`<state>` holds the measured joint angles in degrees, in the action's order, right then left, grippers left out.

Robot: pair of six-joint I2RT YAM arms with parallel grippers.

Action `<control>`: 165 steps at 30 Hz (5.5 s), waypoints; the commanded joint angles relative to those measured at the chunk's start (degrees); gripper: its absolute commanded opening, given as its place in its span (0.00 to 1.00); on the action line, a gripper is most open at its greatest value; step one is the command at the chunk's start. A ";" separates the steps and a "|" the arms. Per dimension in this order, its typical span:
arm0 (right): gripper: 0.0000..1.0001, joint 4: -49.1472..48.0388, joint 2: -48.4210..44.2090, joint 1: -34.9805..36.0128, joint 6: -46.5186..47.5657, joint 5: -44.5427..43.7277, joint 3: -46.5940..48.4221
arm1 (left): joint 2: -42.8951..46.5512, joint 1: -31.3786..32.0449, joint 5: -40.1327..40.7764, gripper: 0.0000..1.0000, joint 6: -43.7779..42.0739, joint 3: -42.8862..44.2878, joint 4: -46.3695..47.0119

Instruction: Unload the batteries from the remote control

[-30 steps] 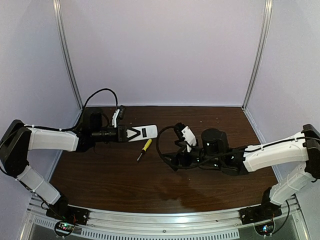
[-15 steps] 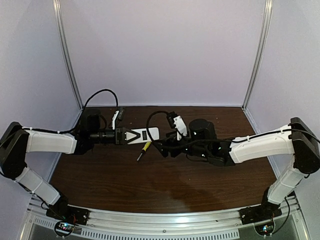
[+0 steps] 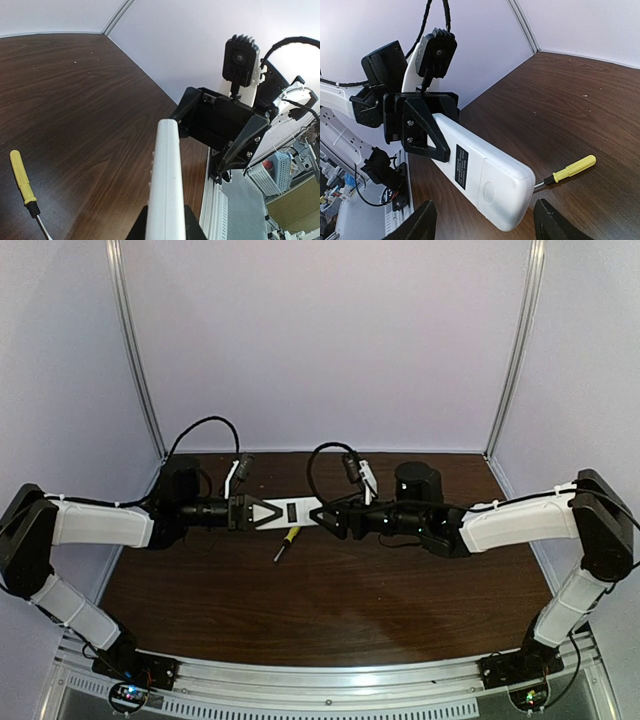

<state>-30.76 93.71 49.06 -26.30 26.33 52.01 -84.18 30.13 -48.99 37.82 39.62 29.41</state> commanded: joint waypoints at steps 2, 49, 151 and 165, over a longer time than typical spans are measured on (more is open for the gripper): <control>0.65 -3.83 2.07 -1.51 -3.58 8.57 -0.27 | 0.81 0.45 -3.03 0.00 3.89 -0.24 5.55; 0.41 -0.88 7.17 -3.07 -4.13 7.83 4.19 | -5.55 1.33 -3.67 0.00 7.28 0.52 9.08; 0.57 22.95 -1.55 19.65 -17.66 -27.74 -2.00 | -7.58 12.22 1.98 0.00 30.61 -21.77 48.32; 0.29 28.89 -2.12 21.35 -17.02 -33.90 0.05 | -7.31 12.16 2.40 0.00 29.96 -22.04 47.55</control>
<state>-5.37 91.48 69.78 -44.16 -4.80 51.51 -93.54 41.41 -45.71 68.73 15.99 70.30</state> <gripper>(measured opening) 0.319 0.167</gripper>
